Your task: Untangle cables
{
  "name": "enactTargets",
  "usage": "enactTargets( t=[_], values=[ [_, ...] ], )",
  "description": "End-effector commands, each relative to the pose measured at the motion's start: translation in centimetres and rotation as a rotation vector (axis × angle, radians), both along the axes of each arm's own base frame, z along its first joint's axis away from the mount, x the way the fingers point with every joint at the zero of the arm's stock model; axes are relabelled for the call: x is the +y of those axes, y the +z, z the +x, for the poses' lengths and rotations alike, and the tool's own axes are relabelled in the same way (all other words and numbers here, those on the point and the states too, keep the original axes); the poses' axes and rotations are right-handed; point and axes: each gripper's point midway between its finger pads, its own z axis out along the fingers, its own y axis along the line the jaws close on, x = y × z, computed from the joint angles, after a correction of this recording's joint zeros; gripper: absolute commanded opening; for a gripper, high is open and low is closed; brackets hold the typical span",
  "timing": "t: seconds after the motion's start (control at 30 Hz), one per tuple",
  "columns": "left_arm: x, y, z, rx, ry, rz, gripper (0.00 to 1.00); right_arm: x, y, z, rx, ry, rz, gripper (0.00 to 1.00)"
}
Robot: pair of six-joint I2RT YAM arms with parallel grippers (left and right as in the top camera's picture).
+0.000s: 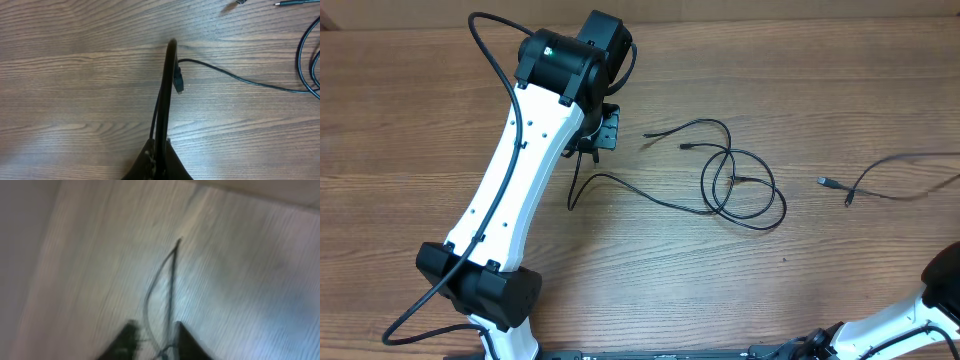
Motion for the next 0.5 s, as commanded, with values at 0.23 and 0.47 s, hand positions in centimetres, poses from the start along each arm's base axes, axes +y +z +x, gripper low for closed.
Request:
enactTargets(
  t=[0.23, 0.47],
  values=[
    [0.8, 0.2, 0.1, -0.016, 0.023, 0.035, 0.04, 10.4, 1.4, 5.2, -0.135, 0.504, 0.142, 0.76],
    [0.3, -0.3, -1.6, 0.038, -0.028, -0.006, 0.04, 17.3, -0.7, 4.2, 0.089, 0.662, 0.163, 0.76]
  ],
)
